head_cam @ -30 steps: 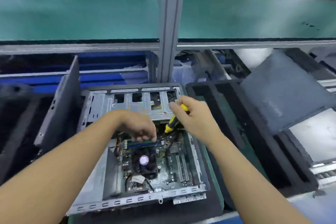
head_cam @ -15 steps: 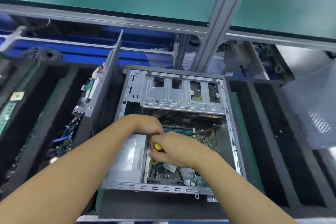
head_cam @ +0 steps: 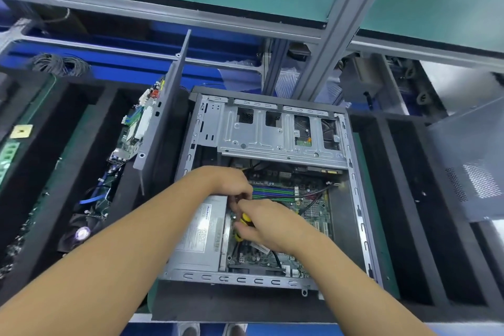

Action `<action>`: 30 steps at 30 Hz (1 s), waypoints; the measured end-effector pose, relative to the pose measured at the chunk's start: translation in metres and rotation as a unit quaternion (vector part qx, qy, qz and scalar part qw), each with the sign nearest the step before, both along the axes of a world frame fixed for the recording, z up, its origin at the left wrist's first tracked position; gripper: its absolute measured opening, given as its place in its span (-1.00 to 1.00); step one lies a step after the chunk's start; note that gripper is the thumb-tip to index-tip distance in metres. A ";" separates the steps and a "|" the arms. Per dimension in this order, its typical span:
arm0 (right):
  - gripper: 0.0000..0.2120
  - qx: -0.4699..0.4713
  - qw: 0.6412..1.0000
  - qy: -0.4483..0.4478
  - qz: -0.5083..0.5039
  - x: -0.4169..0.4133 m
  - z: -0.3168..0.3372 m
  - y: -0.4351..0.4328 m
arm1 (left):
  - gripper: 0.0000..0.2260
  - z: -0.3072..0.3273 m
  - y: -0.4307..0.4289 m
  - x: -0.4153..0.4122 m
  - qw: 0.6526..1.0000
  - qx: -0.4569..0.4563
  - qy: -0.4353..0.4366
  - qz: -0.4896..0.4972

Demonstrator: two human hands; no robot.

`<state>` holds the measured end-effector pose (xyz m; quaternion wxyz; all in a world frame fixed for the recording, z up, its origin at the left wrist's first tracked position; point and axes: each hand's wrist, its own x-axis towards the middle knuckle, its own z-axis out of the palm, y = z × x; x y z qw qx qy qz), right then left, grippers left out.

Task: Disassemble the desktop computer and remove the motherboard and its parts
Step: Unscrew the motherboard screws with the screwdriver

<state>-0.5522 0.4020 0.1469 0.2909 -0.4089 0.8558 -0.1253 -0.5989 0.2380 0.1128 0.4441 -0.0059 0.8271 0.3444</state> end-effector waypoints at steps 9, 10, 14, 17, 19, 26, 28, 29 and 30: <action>-0.76 -0.007 1.000 0.008 0.008 0.001 -0.002 0.000 | -0.74 0.000 -0.001 0.000 1.000 -0.006 -0.005 -0.003; -0.76 -0.007 1.000 0.009 0.009 0.001 -0.003 -0.001 | -0.74 0.000 -0.001 0.000 1.000 -0.005 -0.005 -0.004; -0.76 0.003 1.000 0.008 0.010 0.002 -0.003 -0.001 | -0.75 -0.001 -0.001 0.000 1.000 -0.007 -0.006 -0.001; -0.77 0.006 1.000 0.005 0.019 0.003 0.002 -0.002 | -0.75 -0.002 0.000 -0.001 1.000 -0.003 -0.010 0.010; -0.76 0.004 0.999 0.010 0.045 0.005 0.007 -0.002 | -0.76 -0.003 0.000 -0.001 0.999 0.008 -0.019 0.029; -0.58 0.048 0.996 -0.036 0.073 0.016 0.023 -0.008 | -0.76 -0.003 0.000 0.000 0.997 0.033 -0.040 0.064; -0.64 0.040 0.996 -0.045 0.064 0.017 0.027 -0.008 | -0.79 -0.001 0.000 0.001 0.997 0.040 -0.015 0.060; -0.65 0.037 0.996 -0.053 0.060 0.017 0.028 -0.008 | -0.80 -0.001 0.000 0.002 0.997 0.044 0.002 0.062; -0.67 0.039 0.996 -0.063 0.058 0.017 0.030 -0.008 | -0.81 0.000 0.000 0.003 0.997 0.046 0.021 0.062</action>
